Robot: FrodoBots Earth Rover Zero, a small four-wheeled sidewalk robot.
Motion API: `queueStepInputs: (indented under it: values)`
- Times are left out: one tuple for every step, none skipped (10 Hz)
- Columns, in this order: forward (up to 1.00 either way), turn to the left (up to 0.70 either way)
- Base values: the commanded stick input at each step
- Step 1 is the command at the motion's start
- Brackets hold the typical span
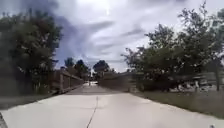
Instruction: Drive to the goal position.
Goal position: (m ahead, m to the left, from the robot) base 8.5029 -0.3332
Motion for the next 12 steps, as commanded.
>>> queueStepInputs:
  values:
    - [0.85, 0.34]
    - [0.85, 0.21]
    - [0.85, 0.02]
    - [0.85, 0.00]
    - [0.85, 0.00]
    - [0.85, 0.00]
    - [0.85, 0.00]
    - [0.85, 0.00]
    - [0.85, 0.02]
    - [0.85, 0.11]
    - [0.85, 0.27]
    - [0.85, 0.28]
